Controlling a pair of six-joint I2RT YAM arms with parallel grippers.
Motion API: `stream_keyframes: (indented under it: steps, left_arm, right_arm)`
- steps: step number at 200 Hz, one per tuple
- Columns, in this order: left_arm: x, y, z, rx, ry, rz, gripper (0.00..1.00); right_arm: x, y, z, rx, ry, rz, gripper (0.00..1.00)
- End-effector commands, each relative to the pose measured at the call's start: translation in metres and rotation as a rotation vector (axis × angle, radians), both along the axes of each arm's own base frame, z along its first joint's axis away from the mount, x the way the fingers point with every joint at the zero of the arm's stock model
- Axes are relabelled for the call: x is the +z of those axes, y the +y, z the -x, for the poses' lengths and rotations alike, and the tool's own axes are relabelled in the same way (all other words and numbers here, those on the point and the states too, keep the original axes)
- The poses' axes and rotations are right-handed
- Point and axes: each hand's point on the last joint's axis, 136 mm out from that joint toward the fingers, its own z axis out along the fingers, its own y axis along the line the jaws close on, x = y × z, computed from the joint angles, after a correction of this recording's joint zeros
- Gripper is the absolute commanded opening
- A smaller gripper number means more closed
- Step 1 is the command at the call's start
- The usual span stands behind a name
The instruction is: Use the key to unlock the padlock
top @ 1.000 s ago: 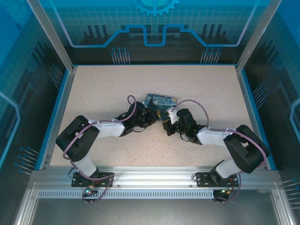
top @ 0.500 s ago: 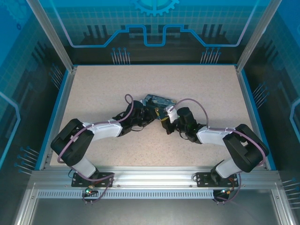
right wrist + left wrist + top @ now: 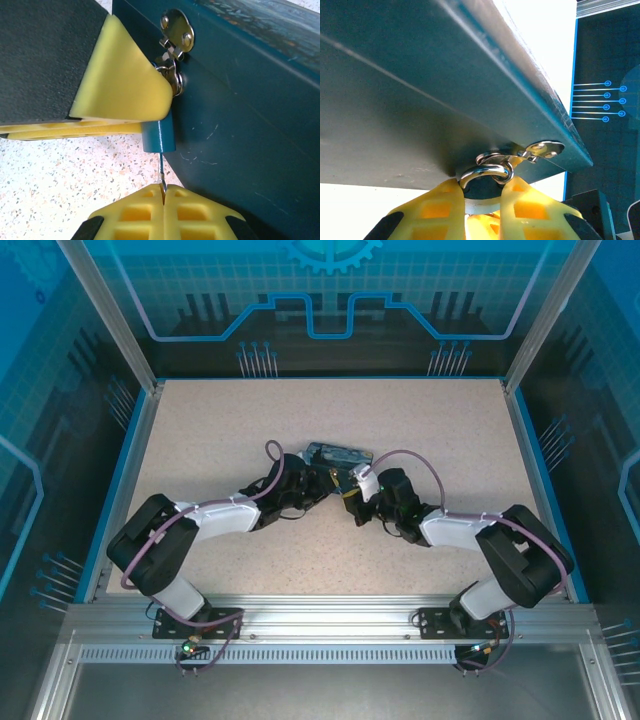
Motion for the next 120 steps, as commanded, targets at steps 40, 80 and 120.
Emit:
stream_keyframes:
  steps: [40, 80, 120]
  left_arm:
    - [-0.025, -0.017, 0.012, -0.072, 0.065, -0.013, 0.11]
    - [-0.04, -0.019, 0.011, -0.068, 0.091, -0.015, 0.11]
    - [-0.056, -0.021, 0.009, -0.059, 0.12, -0.011, 0.11]
  right_arm:
    - [0.032, 0.028, -0.005, 0.041, -0.044, -0.1, 0.0]
    - [0.01, 0.021, -0.009, -0.009, 0.001, -0.052, 0.0]
    - [-0.005, 0.019, -0.013, -0.025, 0.043, -0.021, 0.0]
